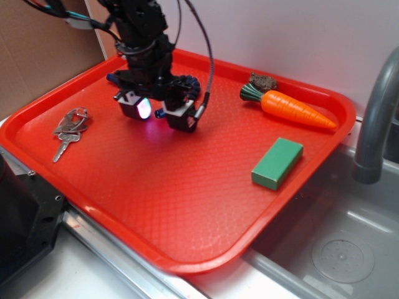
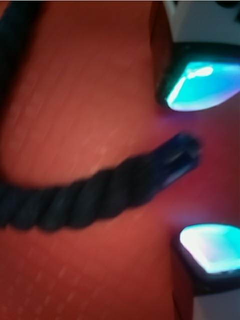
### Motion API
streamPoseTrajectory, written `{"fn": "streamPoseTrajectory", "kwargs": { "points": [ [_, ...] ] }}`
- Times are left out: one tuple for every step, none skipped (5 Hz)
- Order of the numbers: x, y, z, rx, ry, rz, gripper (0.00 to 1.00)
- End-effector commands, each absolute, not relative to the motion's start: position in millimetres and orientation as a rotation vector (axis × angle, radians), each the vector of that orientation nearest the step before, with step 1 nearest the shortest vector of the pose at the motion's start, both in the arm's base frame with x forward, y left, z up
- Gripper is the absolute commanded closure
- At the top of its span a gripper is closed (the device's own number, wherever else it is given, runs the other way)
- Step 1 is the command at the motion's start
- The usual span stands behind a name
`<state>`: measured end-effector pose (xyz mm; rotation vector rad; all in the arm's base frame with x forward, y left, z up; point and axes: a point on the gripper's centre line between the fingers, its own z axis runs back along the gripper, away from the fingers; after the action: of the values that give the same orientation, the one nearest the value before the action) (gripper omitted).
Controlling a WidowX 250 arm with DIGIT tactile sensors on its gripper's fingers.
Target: Grab the blue rope.
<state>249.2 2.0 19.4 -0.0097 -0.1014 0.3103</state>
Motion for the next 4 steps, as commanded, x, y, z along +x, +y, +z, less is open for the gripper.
{"fn": "streamPoseTrajectory", "kwargs": {
  "points": [
    [282.5, -1.5, 6.0, -0.025, -0.126, 0.259, 0.0],
    [280.8, 3.3, -0.3, -0.031, -0.104, 0.286, 1.0],
    [274.4, 11.2, 7.2, -0.032, -0.088, 0.322, 1.0],
    [258.8, 16.4, 33.1, -0.062, -0.067, 0.382, 1.0]
  ]
}}
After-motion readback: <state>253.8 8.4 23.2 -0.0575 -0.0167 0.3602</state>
